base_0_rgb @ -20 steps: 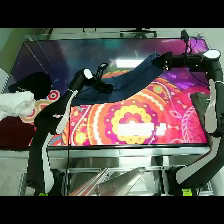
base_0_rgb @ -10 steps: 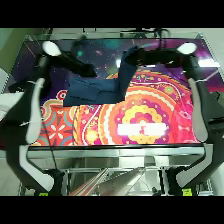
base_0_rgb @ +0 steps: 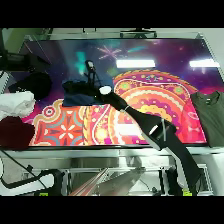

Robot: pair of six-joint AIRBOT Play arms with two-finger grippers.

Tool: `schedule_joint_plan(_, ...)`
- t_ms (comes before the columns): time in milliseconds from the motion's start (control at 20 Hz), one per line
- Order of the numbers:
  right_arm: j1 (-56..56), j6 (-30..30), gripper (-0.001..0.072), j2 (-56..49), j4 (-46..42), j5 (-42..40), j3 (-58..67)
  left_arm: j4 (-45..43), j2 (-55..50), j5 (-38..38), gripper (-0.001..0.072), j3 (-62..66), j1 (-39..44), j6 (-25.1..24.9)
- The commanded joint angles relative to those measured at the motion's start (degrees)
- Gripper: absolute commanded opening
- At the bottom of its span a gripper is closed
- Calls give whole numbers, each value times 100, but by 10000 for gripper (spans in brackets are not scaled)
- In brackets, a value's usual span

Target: Fold the shirts.

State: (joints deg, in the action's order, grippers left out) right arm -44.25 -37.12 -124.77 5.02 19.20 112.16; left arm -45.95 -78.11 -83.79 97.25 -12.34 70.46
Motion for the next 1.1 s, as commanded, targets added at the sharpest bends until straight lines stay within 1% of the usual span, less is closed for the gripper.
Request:
schedule_joint_plan(0, -282, 549, 703, -352, 457, 306, 275, 114, 549, 232, 22, -846, -407, -256)
schedule_joint_plan(50, -122, 511, 697, -254, 133, 662, 275, 120, 634, 382, 21, -994, -492, -251)
schedule_joint_plan(100, 111, 98, 695, -122, -278, 1102, 275, 210, 715, 472, 22, -1126, -566, -251)
schedule_joint_plan(150, 372, -459, 645, 20, -741, 1502, 275, 376, 776, 501, 21, -1228, -649, -271)
schedule_joint_plan(200, 675, -1060, 505, 177, -1322, 1930, 275, 527, 807, 468, 21, -1292, -734, -389)
schedule_joint_plan(250, 973, -1558, 496, 319, -1912, 2306, 275, 603, 804, 424, 21, -1309, -798, -409)
schedule_joint_plan(400, 1930, -3292, 500, 732, -3773, 3657, 275, 752, 800, 291, 21, -1318, -898, -409)
schedule_joint_plan(500, 2509, -4050, 502, 909, -4542, 4433, 275, 848, 800, 229, 21, -1318, -896, -413)
schedule_joint_plan(550, 2752, -4402, 561, 925, -4848, 4721, 275, 850, 800, 238, 21, -1318, -883, -426)
schedule_joint_plan(600, 2924, -4760, 694, 894, -5112, 4929, 273, 850, 800, 234, 21, -1318, -887, -431)
schedule_joint_plan(650, 3042, -5005, 701, 817, -5272, 5069, 273, 846, 800, 232, 21, -1318, -887, -431)
schedule_joint_plan(850, 3112, -5080, 701, 341, -5235, 4913, 275, 848, 800, 225, 20, -1318, -887, -444)
schedule_joint_plan(950, 3053, -5069, 701, 66, -4970, 4763, 275, 846, 800, 177, 21, -1318, -887, -466)
schedule_joint_plan(1050, 2986, -4922, 701, -184, -4520, 4603, 278, 844, 800, 83, 20, -1318, -887, -509)
